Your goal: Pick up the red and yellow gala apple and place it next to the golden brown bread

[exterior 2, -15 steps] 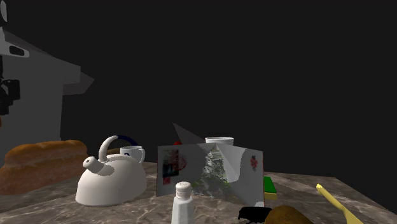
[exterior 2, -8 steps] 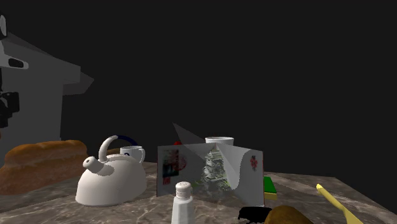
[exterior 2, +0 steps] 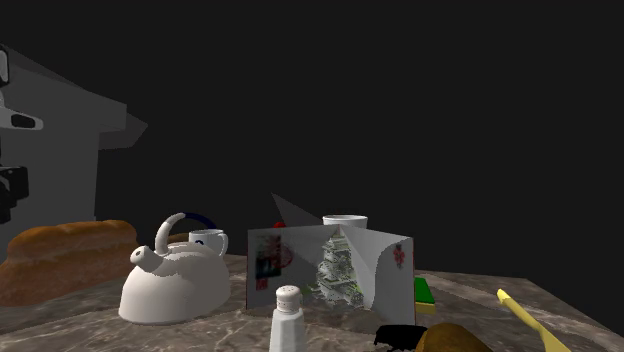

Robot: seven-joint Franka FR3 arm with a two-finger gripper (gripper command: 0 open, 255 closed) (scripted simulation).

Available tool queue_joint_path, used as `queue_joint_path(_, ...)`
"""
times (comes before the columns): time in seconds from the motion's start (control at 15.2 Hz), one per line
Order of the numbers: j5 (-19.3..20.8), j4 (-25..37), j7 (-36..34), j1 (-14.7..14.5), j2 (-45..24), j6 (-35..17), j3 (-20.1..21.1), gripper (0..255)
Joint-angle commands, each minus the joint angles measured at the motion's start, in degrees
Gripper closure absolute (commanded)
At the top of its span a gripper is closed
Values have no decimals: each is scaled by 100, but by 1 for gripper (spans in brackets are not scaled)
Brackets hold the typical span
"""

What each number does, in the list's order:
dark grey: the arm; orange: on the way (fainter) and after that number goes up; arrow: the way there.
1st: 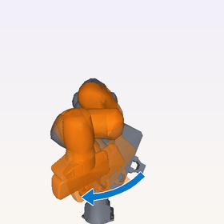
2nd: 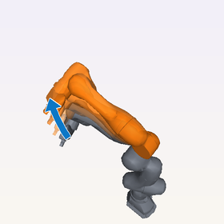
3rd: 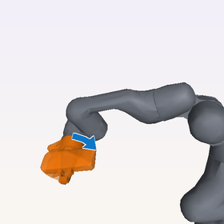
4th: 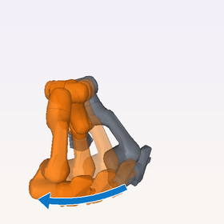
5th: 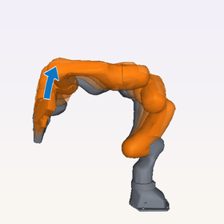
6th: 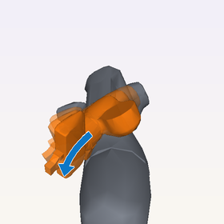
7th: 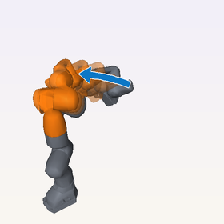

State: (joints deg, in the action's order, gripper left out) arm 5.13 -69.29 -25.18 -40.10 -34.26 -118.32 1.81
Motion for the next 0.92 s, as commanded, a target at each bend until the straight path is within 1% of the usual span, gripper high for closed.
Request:
queue_joint_path(0.0,8,-144,-17,-2,-14,-162,-2,255)
queue_joint_path(0.86,49,-807,-89,-1,-224,-1034,-23,255)
